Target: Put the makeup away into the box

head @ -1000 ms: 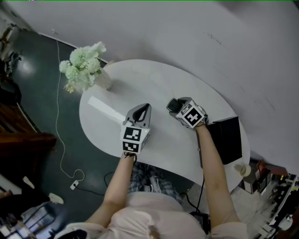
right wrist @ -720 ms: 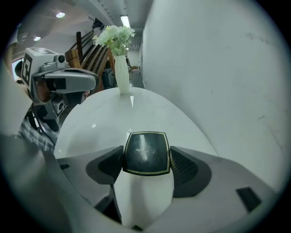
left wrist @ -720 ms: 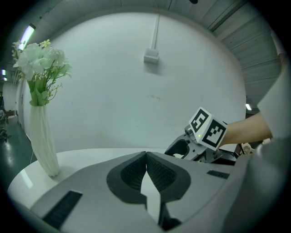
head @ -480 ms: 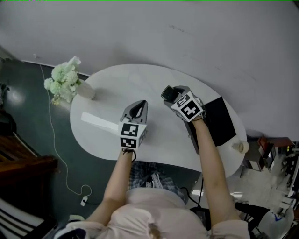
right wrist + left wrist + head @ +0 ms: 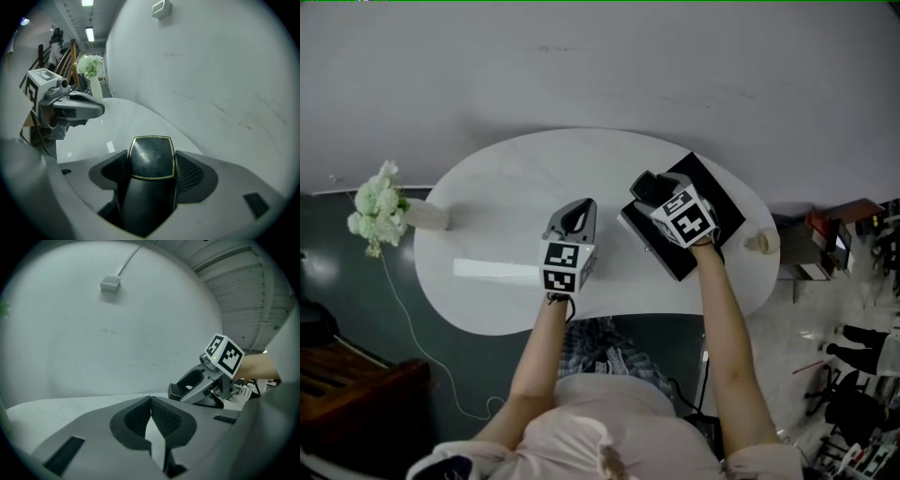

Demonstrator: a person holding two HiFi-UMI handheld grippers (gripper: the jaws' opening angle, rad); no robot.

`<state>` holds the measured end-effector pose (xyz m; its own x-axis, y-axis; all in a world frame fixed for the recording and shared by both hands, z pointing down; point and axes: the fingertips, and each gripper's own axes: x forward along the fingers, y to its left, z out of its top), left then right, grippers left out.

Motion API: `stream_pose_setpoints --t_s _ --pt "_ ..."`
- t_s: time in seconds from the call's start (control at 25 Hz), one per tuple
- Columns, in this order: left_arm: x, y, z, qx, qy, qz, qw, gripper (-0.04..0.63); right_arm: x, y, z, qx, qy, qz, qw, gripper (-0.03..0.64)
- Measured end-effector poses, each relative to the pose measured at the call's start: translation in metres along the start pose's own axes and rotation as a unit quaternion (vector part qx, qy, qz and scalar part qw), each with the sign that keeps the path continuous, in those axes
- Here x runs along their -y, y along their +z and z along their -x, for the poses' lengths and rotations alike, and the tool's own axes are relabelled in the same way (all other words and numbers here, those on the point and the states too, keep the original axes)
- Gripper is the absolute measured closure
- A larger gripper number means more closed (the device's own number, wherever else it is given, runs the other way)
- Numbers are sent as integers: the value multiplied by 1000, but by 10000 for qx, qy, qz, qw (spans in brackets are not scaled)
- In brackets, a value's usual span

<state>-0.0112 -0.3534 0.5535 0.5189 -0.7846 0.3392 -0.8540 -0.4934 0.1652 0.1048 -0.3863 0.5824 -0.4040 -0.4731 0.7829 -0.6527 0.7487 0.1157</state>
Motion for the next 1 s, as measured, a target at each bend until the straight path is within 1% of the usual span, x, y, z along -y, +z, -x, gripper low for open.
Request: stream_pose_setpoints --t_s 0.2,0.36,0.44,0.64,0.8,1.0 --pt "31 -10 -22 -135 -287 59 9995 569 4 -50 23 -183 -282 -561 9979 285" --pt "48 -19 -33 -258 -434 27 9987 569 -7 -83 31 -506 -321 -879 9943 285" --pt "53 -21 -36 -291 -475 38 9984 569 -14 -95 30 -592 -314 -1044 9923 285" --pt "52 -28 -38 -376 -491 38 9981 569 -22 -116 19 -870 -371 -1330 9866 285" --pt "46 -36 -38 -454 -466 130 9978 569 -21 -125 9 -1088 -439 -1466 9822 285" --pt "40 -40 -39 -498 -438 156 9977 569 -19 -138 -1 -1380 -487 -1581 9765 285"
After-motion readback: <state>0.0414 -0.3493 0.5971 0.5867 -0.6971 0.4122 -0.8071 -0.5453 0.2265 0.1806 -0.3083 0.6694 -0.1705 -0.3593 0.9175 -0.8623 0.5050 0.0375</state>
